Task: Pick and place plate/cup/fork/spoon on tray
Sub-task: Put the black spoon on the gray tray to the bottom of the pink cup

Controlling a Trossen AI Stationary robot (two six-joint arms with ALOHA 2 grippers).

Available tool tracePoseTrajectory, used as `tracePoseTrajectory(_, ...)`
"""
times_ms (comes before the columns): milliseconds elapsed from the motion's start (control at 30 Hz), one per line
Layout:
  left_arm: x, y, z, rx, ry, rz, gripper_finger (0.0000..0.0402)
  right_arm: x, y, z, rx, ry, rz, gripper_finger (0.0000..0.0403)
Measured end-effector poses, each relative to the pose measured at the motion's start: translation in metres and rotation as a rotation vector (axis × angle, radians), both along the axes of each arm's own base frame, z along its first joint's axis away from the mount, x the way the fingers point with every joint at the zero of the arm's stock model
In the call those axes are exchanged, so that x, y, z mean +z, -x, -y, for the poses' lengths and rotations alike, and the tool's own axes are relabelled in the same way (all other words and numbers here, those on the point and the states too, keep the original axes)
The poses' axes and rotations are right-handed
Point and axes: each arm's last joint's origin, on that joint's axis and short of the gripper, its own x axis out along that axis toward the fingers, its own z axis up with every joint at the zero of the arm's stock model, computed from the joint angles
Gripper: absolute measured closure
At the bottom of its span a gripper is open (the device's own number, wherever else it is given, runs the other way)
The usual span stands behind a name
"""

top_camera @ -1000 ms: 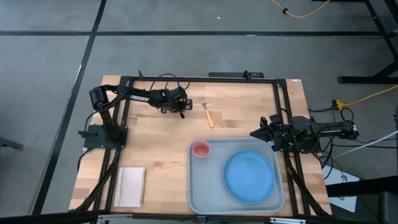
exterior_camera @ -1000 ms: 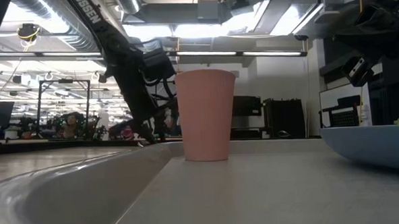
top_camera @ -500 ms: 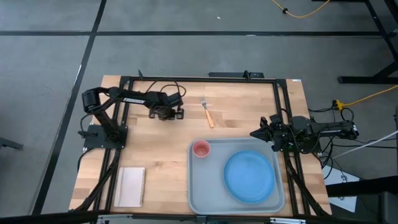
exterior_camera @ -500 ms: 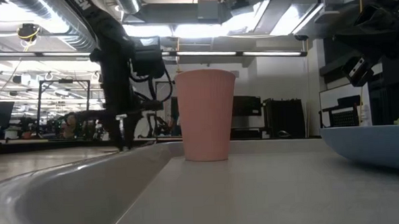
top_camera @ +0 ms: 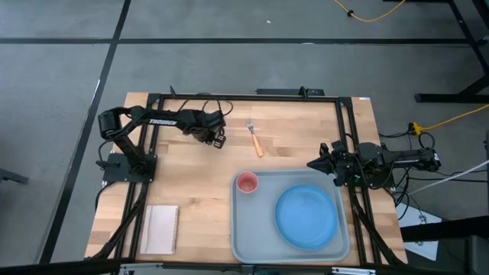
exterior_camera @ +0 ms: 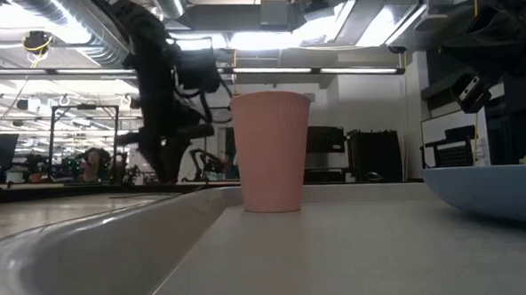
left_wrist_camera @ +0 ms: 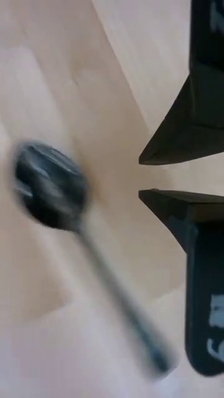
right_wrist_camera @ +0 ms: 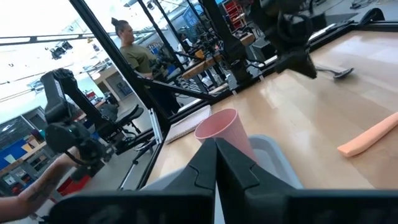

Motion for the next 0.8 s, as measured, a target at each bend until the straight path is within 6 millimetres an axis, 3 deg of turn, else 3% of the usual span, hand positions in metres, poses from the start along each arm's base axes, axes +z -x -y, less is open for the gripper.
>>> tracePoseTrajectory(133,0.022,-0.002,-0.006,-0.249,-0.133,-0.145,0.0333,0.000,0.000,0.000,0.000,0.023,0.003,0.0397)
tracePoseTrajectory(333,0.035,-0.003,-0.012,-0.367,-0.266,-0.294,0.0333,0.000,0.000,0.000,-0.001,0.018,0.002,0.0397)
tracePoseTrajectory(633,0.016,0.023,-0.028,-0.455,-0.019,-0.261,0.0333,0.000,0.000,0.000,-0.001,0.018,0.002,0.0397)
tracePoseTrajectory(800,0.013,0.034,-0.042,-0.488,-0.005,-0.279,0.0333,0.000,0.000,0.000,-0.001,0.018,0.002,0.0397)
